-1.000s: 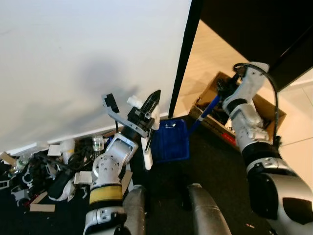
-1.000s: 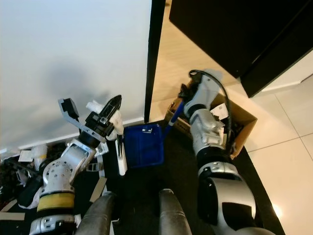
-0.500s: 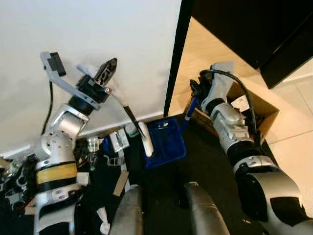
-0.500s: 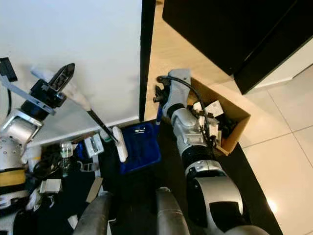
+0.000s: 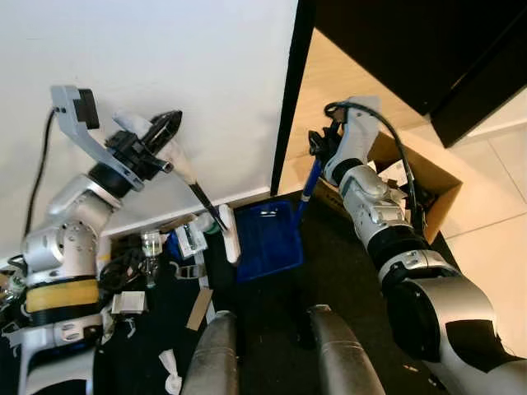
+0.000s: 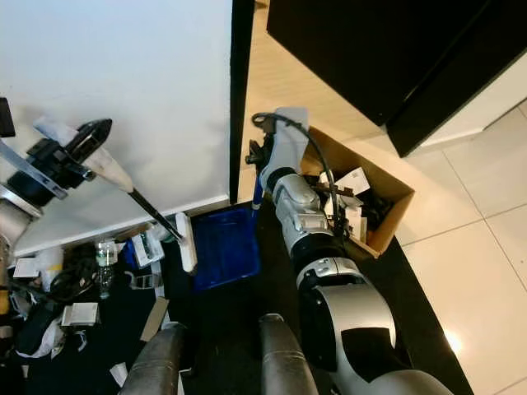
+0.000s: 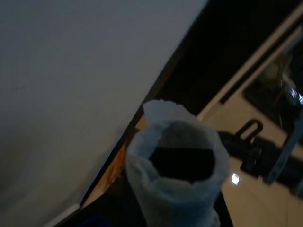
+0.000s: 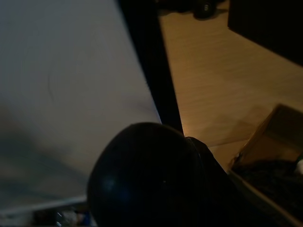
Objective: Sweep floor
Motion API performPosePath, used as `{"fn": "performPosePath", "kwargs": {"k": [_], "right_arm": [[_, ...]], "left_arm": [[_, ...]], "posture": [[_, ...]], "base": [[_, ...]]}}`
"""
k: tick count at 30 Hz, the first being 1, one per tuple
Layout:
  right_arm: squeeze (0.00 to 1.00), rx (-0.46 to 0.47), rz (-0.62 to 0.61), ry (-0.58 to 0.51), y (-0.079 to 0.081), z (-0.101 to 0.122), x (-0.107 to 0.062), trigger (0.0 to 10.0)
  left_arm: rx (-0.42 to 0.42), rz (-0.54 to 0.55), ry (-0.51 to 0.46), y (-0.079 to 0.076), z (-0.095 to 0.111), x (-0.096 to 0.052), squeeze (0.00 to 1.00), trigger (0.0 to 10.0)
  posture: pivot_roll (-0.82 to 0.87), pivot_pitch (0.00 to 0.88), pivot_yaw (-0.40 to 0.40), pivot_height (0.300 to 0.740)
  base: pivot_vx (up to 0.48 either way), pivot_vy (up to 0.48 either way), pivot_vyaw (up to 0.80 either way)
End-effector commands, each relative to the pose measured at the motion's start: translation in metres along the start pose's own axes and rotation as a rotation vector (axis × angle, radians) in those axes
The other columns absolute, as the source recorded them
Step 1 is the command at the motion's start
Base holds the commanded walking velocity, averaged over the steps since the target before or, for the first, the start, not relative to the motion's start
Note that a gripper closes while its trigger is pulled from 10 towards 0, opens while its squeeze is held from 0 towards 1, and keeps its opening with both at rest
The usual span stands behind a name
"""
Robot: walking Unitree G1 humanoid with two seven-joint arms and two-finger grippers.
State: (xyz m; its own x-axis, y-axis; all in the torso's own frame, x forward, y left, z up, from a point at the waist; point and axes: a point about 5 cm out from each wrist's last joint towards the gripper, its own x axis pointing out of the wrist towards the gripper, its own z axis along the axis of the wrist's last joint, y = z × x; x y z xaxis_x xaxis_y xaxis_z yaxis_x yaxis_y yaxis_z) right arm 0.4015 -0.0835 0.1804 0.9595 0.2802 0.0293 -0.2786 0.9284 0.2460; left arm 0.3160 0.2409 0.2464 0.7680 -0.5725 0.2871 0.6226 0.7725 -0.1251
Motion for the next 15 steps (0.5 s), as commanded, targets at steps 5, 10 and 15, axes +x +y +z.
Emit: {"fn": "performPosePath", "kwargs": {"k": [5, 10, 15], "right_arm": [[0.00, 0.220, 0.103, 0.082, 0.021, -0.031, -0.005, 10.0], [0.00, -0.049, 0.184, 0.130, 0.026, -0.043, -0.011, 10.0], [0.00, -0.208, 0.211, 0.178, 0.033, -0.054, -0.014, 10.0]], "left_arm": [[0.051, -0.037, 0.031, 0.001, 0.010, -0.007, 0.00, 10.0], [0.050, 0.021, -0.059, 0.011, 0.032, -0.010, 0.00, 10.0], [0.125, 0.065, -0.087, 0.021, 0.051, -0.016, 0.00, 10.0]], "posture": [[0.12, 0.401, -0.022, 0.740], [0.11, 0.401, -0.017, 0.740], [0.12, 0.403, -0.021, 0.740]], "base": [[0.000, 0.000, 0.00], [0.000, 0.000, 0.00], [0.000, 0.000, 0.00]]}}
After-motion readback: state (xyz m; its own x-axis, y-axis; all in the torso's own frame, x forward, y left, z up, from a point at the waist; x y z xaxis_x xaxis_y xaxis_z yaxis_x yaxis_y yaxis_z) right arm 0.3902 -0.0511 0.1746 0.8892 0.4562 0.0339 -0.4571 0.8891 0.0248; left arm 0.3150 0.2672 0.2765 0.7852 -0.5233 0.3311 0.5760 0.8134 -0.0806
